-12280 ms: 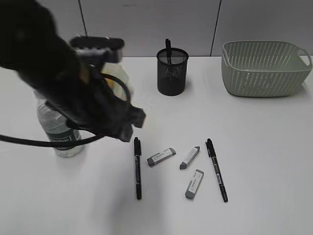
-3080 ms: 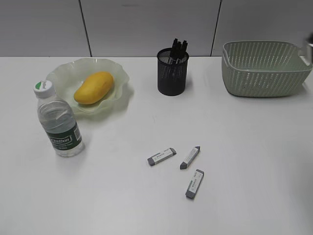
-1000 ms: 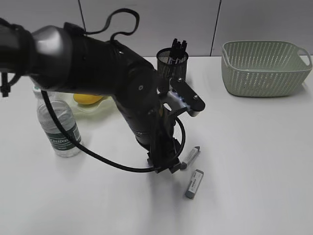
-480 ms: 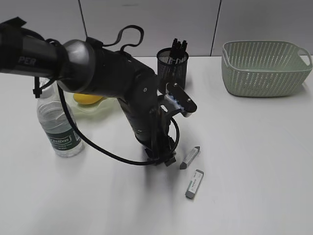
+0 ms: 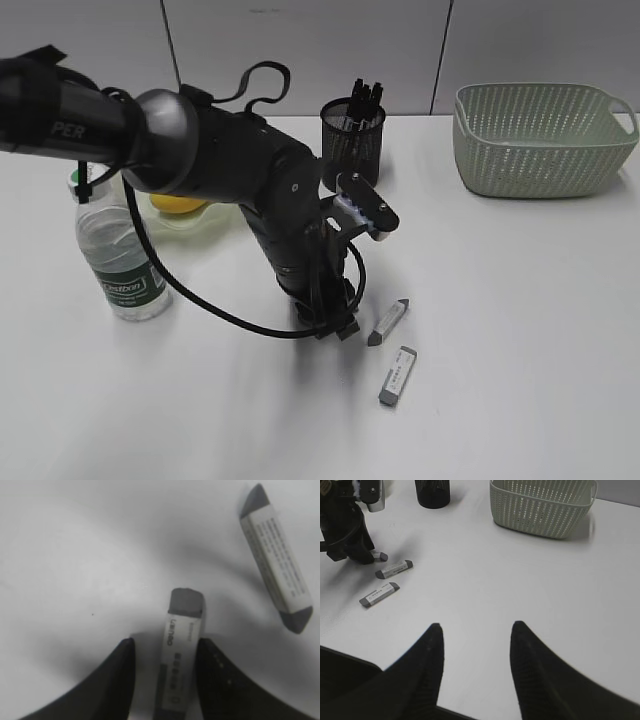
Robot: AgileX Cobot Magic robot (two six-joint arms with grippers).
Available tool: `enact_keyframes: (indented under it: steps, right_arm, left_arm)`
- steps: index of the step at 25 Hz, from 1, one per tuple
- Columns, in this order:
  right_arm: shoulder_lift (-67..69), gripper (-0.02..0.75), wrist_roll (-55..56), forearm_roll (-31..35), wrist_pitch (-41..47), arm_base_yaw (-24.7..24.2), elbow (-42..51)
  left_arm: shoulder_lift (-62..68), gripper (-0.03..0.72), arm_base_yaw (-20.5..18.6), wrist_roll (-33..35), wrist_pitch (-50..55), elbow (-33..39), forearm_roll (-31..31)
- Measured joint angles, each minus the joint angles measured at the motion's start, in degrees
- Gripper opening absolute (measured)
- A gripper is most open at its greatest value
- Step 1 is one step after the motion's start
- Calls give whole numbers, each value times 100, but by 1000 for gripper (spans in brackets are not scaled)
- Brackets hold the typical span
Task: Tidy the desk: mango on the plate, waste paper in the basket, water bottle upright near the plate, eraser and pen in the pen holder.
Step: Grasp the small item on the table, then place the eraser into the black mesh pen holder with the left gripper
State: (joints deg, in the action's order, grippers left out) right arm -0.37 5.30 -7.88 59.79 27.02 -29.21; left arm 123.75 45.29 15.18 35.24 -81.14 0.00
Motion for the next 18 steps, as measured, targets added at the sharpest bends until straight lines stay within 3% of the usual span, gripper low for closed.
enact_keyframes:
  steps: [5, 11, 18]
  right_arm:
    - [0, 354, 0, 0, 0, 0, 0]
    - [0, 352, 0, 0, 0, 0, 0]
    - [0, 352, 0, 0, 0, 0, 0]
  left_arm:
    - [5, 146, 0, 0, -11, 0, 0]
    - [-430, 141, -7, 0, -581, 9, 0]
    - [-1404, 141, -454, 0, -3695, 4, -253]
